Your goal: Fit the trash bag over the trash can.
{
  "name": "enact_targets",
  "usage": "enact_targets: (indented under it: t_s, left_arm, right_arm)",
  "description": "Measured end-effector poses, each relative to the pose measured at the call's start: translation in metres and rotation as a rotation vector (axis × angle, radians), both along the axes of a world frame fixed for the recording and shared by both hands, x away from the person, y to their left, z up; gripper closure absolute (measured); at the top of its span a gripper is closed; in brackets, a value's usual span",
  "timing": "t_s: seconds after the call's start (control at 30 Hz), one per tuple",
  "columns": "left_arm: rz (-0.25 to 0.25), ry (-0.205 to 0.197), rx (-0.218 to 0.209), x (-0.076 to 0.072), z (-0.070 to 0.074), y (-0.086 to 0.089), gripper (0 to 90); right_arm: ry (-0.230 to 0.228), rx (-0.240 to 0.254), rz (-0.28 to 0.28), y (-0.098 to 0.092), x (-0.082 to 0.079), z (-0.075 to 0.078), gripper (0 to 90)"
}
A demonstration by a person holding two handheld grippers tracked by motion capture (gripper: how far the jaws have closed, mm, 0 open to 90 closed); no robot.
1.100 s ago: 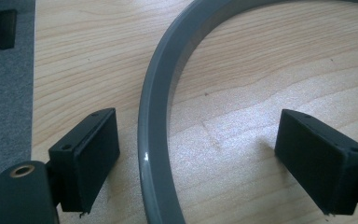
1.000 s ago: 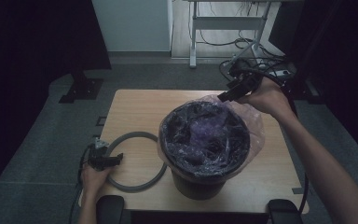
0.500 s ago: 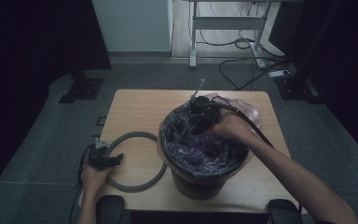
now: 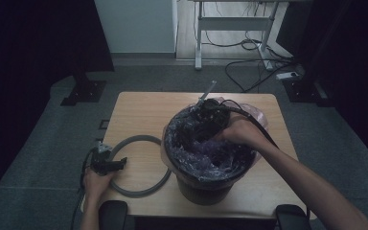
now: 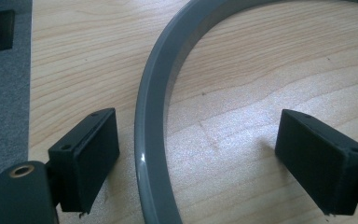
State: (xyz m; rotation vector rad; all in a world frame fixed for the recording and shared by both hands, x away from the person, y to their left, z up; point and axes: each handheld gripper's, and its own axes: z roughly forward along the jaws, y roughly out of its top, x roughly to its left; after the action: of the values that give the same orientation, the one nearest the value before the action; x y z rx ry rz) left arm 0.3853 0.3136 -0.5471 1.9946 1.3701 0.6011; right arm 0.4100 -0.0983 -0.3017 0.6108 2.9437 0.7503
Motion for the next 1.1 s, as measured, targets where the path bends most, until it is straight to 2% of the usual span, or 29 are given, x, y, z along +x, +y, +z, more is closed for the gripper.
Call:
enact_targets:
  t_s: [0.07,0.1,0.2,0.27,0.3,0.37,0.43,0.53,0.57,0.63,0.7,0.83,0.97,1.03,1.1]
  left_arm:
    - [0.0,0.0,0.0,0.0,0.0,0.0,13.6]
    - [0.0,0.0,0.0,0.0,0.0,0.0,13.6]
    - [0.0,0.0,0.0,0.0,0.0,0.0,13.7]
    - [0.0,0.0,0.0,0.0,0.0,0.0,13.7]
    - [0.0,0.0,0.0,0.0,0.0,0.0,13.6]
    - [0.0,0.0,0.0,0.0,0.0,0.0,13.6]
    - [0.0,0.0,-0.001,0.0,0.0,0.0,13.6]
    - [-0.001,0.0,-0.001,0.0,0.0,0.0,13.5]
    - [-0.003,0.001,-0.001,0.0,0.0,0.0,13.5]
    - [-0.003,0.0,-0.001,0.0,0.0,0.0,13.5]
    - [-0.003,0.001,0.0,0.0,0.0,0.0,13.5]
    - [-0.003,0.0,0.0,0.0,0.0,0.0,13.5]
    - [-0.003,0.0,0.0,0.0,0.0,0.0,13.5]
    - [-0.003,0.0,0.0,0.0,0.0,0.0,13.5]
    - [-0.002,0.0,0.0,0.0,0.0,0.0,13.5]
  right_arm:
    - [-0.007,0.046,0.005,0.0,-0.004,0.008,40.7]
    - [-0.017,0.065,0.002,0.002,-0.005,0.011,44.8]
    - [-0.042,0.089,-0.01,0.013,-0.002,0.013,64.8]
    - [-0.048,0.099,-0.016,0.023,0.003,0.01,74.2]
    - [-0.049,0.097,-0.012,0.029,0.006,0.007,76.1]
    - [-0.039,0.065,-0.003,0.041,0.012,-0.001,77.0]
    - [-0.026,0.008,0.014,0.052,0.015,-0.011,77.0]
    - [0.016,-0.05,0.038,0.058,0.013,-0.025,76.6]
    - [0.019,-0.059,0.043,0.057,0.012,-0.025,73.1]
    - [0.008,-0.041,0.042,0.052,0.007,-0.016,59.6]
    - [-0.015,0.003,0.038,0.044,0.003,-0.002,50.1]
    - [-0.075,0.074,-0.018,0.014,-0.003,0.031,44.0]
    - [-0.174,0.06,-0.137,-0.024,-0.004,0.054,42.6]
    - [-0.229,0.037,-0.201,-0.043,-0.004,0.062,42.9]
    - [-0.261,0.017,-0.253,-0.059,-0.003,0.066,45.5]
